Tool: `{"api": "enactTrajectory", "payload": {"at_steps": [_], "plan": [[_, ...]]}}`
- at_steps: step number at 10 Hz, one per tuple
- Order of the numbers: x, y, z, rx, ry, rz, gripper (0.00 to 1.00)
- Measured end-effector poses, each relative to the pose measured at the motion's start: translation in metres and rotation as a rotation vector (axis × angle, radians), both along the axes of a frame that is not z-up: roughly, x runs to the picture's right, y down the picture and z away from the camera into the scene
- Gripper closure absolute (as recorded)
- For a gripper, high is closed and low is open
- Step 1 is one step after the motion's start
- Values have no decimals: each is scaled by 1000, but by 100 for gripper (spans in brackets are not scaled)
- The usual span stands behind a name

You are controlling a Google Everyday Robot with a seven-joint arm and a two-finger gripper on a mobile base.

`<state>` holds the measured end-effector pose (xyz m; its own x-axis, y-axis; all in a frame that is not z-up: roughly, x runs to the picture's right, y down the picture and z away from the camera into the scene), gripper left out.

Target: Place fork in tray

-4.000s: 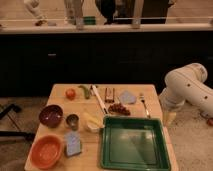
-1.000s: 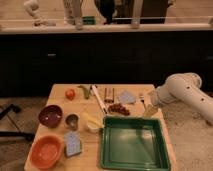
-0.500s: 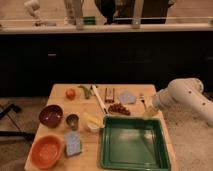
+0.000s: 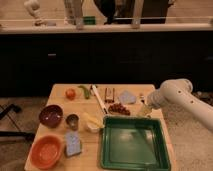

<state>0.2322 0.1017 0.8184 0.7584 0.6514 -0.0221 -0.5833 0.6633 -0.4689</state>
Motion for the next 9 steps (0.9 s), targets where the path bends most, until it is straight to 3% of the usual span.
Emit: {"api": "enactTrajectory", "payload": {"at_steps": [4,9], "plan": [[-1,1,49,-26,30,39,20],[24,-11,71,-24,74,120,20]]}}
